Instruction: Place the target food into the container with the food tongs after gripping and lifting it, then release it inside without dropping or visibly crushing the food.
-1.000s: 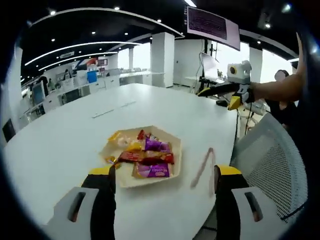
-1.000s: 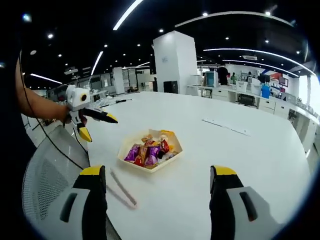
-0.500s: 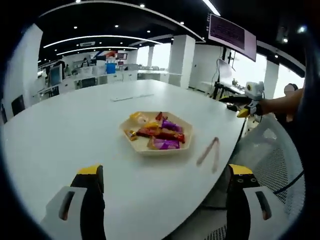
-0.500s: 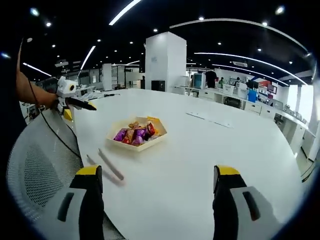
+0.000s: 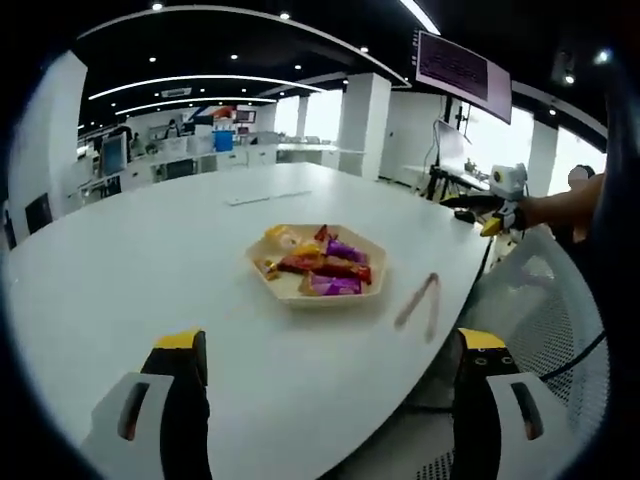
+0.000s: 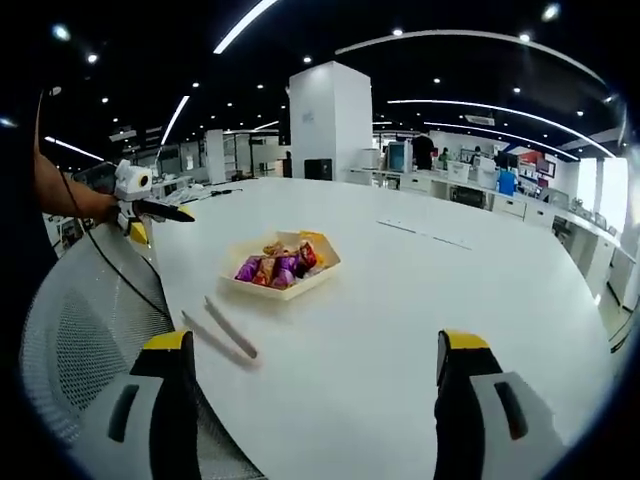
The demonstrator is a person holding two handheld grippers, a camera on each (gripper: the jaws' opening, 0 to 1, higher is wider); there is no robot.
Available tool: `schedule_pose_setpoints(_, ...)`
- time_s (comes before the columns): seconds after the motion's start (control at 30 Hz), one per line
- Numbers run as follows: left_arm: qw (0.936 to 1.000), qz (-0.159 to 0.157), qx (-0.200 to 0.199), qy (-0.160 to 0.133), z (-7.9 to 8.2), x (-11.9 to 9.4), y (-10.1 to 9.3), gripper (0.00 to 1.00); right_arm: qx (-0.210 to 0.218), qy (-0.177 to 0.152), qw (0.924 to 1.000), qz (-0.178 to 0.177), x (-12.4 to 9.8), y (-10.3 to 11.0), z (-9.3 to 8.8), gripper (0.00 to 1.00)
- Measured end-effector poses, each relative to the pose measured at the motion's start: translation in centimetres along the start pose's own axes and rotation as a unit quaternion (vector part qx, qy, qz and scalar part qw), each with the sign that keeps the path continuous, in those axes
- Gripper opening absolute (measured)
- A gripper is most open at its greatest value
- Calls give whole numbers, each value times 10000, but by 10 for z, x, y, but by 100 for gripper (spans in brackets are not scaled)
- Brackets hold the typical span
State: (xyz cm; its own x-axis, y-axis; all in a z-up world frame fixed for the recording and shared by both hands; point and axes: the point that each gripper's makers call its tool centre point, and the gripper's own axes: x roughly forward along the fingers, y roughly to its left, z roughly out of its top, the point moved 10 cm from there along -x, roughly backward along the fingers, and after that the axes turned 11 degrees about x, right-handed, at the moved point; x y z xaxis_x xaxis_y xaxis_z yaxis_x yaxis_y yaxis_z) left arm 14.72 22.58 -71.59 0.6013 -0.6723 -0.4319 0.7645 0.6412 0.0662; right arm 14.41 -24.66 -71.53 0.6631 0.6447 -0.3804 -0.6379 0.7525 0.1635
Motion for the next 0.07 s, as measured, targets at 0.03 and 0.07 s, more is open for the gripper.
schedule_pose_setpoints(0.03, 10000, 0, 11, -10, 0, 0, 0, 99, 4, 9, 10000, -1, 0, 0, 0, 100)
schedule_pose_setpoints(0.07, 10000, 14, 28, -10, 0, 0, 1, 99, 11, 13, 10000, -1, 0, 0, -1, 100)
